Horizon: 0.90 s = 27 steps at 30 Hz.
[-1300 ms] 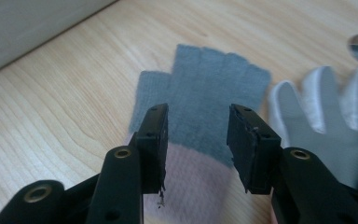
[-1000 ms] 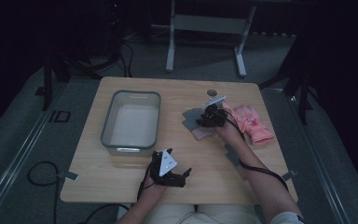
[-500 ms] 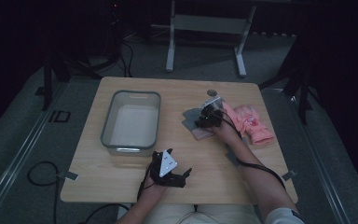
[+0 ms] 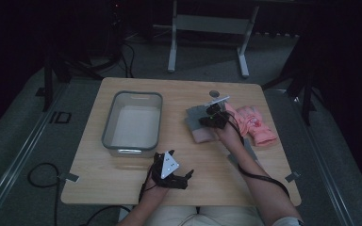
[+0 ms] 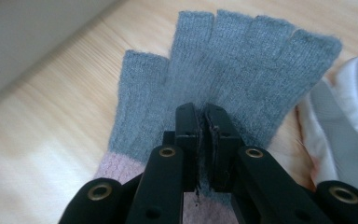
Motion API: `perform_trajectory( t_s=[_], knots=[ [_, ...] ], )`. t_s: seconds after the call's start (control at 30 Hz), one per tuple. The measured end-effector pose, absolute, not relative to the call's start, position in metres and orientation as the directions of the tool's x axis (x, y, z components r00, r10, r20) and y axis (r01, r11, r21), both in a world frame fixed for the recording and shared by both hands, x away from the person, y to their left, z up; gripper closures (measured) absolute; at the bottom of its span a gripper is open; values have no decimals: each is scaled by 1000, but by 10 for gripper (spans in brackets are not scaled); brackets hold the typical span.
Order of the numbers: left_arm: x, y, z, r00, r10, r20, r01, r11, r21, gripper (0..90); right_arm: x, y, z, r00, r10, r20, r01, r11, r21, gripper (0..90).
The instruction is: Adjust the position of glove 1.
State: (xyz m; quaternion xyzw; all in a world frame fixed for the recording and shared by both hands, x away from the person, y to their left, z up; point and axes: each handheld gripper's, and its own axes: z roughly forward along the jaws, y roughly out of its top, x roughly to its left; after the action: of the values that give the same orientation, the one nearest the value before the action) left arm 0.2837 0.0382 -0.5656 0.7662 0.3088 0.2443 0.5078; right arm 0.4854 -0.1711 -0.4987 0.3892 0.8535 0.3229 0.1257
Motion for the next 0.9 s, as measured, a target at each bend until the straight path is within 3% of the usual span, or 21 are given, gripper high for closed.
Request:
perform_trajectory(
  t_s=[0.27,0.5,0.67,0.9],
  knots=[
    [284,38,-566,688,723,58,230,-293,928,10,429,-178,-451,-601,798,42,560,383,734,848],
    [284,39,-566,689,722,53,229,-288,930,10,388,-179,-432,-560,828,33,546,338,767,848],
    [284,39,-566,690,722,53,229,-287,930,10,374,-178,-441,-533,846,29,559,327,762,848],
    [284,39,-566,690,722,57,224,-288,931,10,374,-174,-482,-493,868,67,632,303,713,848]
  ],
)
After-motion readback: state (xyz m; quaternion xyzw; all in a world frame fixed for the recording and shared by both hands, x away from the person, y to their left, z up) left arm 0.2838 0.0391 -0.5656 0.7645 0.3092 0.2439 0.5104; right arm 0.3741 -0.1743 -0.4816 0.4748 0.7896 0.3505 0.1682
